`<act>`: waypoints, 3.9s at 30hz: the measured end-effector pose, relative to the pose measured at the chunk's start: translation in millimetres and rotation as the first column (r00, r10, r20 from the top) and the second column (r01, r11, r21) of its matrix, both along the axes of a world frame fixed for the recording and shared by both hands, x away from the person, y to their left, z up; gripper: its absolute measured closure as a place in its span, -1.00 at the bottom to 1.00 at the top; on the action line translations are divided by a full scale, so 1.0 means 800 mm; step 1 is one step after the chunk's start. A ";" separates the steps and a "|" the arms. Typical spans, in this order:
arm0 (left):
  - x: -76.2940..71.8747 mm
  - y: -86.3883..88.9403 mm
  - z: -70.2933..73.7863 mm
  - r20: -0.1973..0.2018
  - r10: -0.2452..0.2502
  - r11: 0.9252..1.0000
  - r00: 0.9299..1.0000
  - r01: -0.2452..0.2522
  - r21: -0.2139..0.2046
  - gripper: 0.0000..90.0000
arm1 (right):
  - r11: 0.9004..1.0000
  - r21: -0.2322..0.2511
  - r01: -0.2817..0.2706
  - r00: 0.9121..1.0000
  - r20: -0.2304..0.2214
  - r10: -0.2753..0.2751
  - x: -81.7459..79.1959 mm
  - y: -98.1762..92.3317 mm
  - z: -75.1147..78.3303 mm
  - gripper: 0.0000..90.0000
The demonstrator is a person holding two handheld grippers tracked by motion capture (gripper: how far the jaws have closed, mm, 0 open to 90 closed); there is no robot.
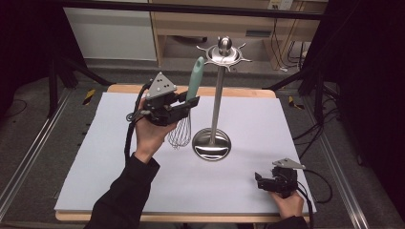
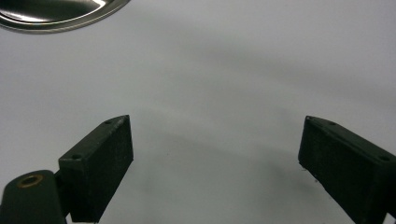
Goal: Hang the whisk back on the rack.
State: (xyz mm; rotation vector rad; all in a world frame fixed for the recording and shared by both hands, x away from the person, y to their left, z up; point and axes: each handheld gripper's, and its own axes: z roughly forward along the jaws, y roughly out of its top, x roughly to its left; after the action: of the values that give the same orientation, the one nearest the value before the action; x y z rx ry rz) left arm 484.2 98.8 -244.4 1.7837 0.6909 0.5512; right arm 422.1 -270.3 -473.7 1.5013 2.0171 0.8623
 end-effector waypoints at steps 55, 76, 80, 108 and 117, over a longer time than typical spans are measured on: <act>0.036 -0.039 -0.021 0.014 -0.001 1.000 1.000 0.001 -0.011 0.51 | 1.000 -0.007 -0.003 1.000 -0.005 0.003 0.001 0.001 -0.001 -0.76; 0.039 -0.049 -0.035 0.043 0.030 0.999 0.999 -0.032 0.040 0.42 | 1.000 -0.007 -0.003 1.000 -0.006 0.003 0.000 0.001 -0.001 -0.76; 0.037 -0.050 -0.037 0.039 0.030 0.999 0.999 -0.031 0.037 0.30 | 1.000 -0.008 -0.005 1.000 -0.006 0.005 0.001 0.001 -0.001 -0.76; 0.011 -0.002 -0.084 -0.006 0.045 0.999 0.999 -0.045 0.024 -0.07 | 1.000 -0.008 -0.003 1.000 -0.007 0.003 0.000 0.001 -0.002 -0.77; 0.003 0.018 -0.112 -0.033 0.061 0.997 0.998 -0.060 0.040 -0.08 | 1.000 -0.013 -0.002 1.000 -0.009 0.002 0.001 0.000 -0.002 -0.77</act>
State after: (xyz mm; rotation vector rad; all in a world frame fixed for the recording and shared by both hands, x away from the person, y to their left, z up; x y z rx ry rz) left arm 486.5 113.0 -334.0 1.8171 0.7647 0.5792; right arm 422.7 -270.1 -475.5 1.4990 2.0274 0.8429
